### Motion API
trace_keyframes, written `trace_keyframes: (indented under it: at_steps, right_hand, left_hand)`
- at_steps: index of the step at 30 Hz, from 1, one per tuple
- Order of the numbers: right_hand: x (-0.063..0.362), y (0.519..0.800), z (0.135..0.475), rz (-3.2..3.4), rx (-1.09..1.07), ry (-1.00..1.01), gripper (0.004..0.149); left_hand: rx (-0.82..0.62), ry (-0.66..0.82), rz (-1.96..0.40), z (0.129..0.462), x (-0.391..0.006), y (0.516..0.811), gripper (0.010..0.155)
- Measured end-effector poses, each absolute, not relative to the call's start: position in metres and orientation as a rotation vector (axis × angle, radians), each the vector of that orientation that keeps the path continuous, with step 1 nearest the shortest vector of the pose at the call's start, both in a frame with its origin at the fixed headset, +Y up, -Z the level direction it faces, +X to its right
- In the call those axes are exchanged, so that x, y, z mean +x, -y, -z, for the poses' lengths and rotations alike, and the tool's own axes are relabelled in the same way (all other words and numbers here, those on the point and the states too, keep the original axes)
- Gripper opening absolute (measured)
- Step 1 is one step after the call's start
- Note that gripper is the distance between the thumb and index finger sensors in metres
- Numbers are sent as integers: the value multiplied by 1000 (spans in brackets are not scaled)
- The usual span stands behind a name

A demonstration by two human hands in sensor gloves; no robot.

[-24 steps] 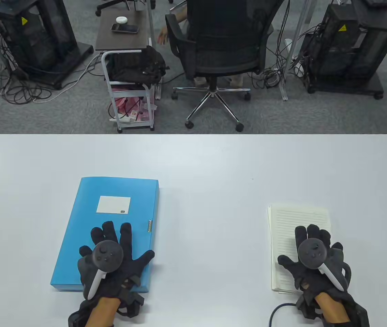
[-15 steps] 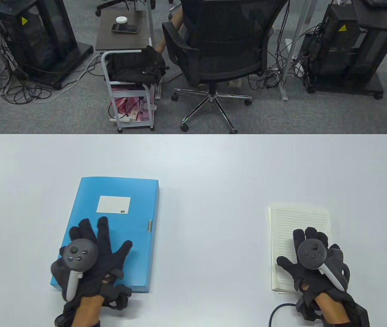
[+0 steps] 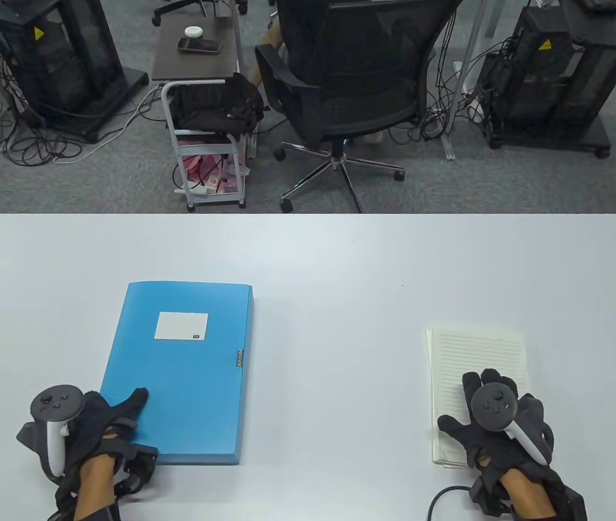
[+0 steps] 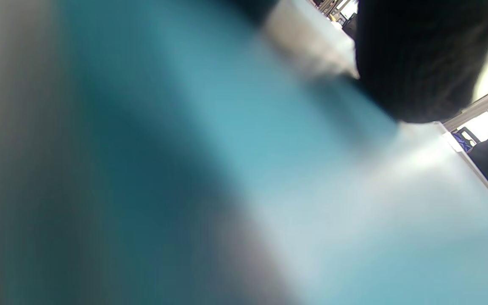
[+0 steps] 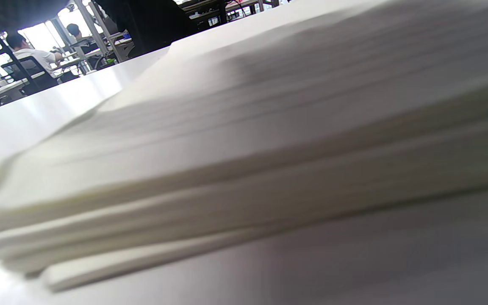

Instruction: Insert papers into file box

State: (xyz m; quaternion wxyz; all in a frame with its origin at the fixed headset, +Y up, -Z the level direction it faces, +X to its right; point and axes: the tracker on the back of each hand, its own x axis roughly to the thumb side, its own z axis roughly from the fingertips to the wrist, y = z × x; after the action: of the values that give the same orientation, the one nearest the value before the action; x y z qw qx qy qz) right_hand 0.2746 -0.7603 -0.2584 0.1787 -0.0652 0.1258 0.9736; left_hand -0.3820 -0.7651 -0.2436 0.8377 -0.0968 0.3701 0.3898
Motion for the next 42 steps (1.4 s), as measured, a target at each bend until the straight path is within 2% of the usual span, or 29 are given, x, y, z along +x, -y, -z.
trace_keyframes:
  at_steps: [5,9,11,13,15,17,20,22,24,27,31,33,34,37,39,42]
  right_hand:
    - [279,759,258,-2735,-224,-330,90]
    - [275,761,257,-2705,-175,-362,89]
    - [274,762,256,-2686,-151,-399,88]
    - [273,763,257,-2664,-145,-408,87]
    - [270,764,258,-2663,-145,-414,87]
    - [269,765,259,-2671,-141,-424,87]
    - [268,765,259,-2672,-138,-430,87]
    - [269,765,258,-2670,-132,-433,86]
    - [271,764,257,-2672,-133,-427,86]
    - [274,763,256,-2671,-135,-414,86]
    - [276,765,257,-2637,-137,-436,85]
    - [273,767,257,-2618,-132,-451,85]
    - [271,767,257,-2623,-127,-450,84]
    - [267,766,256,-2637,-101,-450,84]
    - [265,765,255,-2654,-86,-447,84]
    - [264,765,255,-2661,-84,-444,84]
  left_hand:
    - [-202,-811,-897,242,-386,766,97]
    - [-162,-708,-979,242,-372,754,81]
    - [-97,-618,-1182,240,-356,742,67]
    - [-95,-497,-1315,241,-339,734,58]
    - [-101,-342,-1334,245,-316,729,56]
    - [-112,-269,-1373,246,-293,730,56]
    - [-171,-227,-1503,247,-249,742,56]
    - [-285,-212,-1571,246,-215,750,56]
    - [-321,-202,-1582,246,-193,756,55]
    - [-353,-186,-1540,246,-172,763,55]
    - [-401,-224,-1449,245,-170,774,55]
    - [-404,-238,-1443,246,-168,779,57]
    - [-450,-244,-1422,246,-167,782,58]
    - [-446,-192,-1357,243,-160,777,66]
    - [-388,-196,-1113,242,-157,771,76]
    - [-327,-137,-867,238,-155,766,90]
